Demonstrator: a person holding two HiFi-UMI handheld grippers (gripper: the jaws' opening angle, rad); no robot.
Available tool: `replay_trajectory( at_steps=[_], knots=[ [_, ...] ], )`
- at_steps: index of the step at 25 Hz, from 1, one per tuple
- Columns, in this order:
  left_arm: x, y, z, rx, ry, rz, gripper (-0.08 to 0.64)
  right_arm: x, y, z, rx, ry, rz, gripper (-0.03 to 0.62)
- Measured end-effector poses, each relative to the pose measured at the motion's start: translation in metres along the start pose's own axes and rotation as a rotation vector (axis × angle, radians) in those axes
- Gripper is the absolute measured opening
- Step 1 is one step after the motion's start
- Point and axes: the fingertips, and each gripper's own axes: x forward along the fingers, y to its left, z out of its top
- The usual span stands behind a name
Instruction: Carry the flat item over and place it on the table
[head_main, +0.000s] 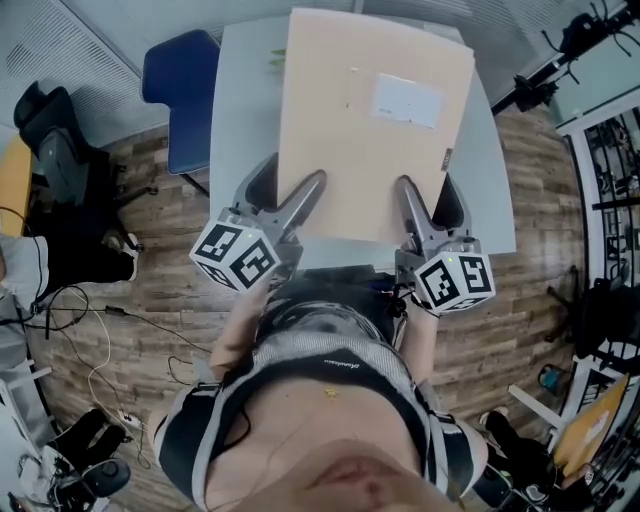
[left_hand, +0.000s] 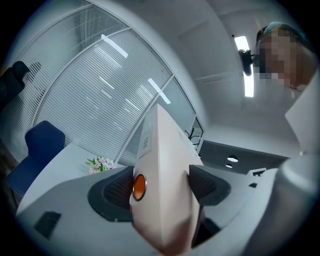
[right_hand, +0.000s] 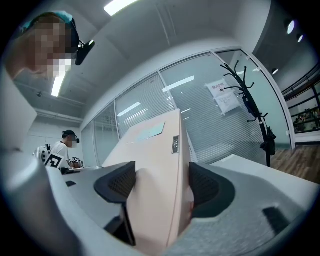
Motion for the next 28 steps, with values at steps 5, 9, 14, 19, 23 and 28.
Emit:
replay_trajectory(
  at_steps=[5, 9, 14, 19, 23, 28],
  knots=[
    [0.004, 0.008, -0.002, -0.016, 0.014, 0.009, 0.345, 0.009, -0.003, -0.003, 0.001, 0.007, 0.000, 0.330],
    [0.010, 0.013, -0.003, -0.018, -0.001, 0.004, 0.344, 0.015, -0.007, -0.004, 0.000, 0.010, 0.005, 0.330],
    [0.016, 0.013, -0.009, -0.019, 0.003, 0.003, 0.344, 0.016, -0.015, -0.007, 0.002, 0.015, 0.001, 0.330],
    [0.021, 0.014, -0.011, -0.023, 0.017, 0.009, 0.342, 0.018, -0.021, -0.010, 0.015, 0.018, 0.001, 0.330],
    [0.023, 0.013, -0.010, -0.019, 0.015, 0.009, 0.342, 0.019, -0.023, -0.007, 0.023, 0.008, 0.003, 0.330],
    [0.024, 0.012, -0.014, -0.023, 0.022, 0.007, 0.342, 0.016, -0.026, -0.010, 0.020, 0.016, -0.004, 0.330]
  ],
)
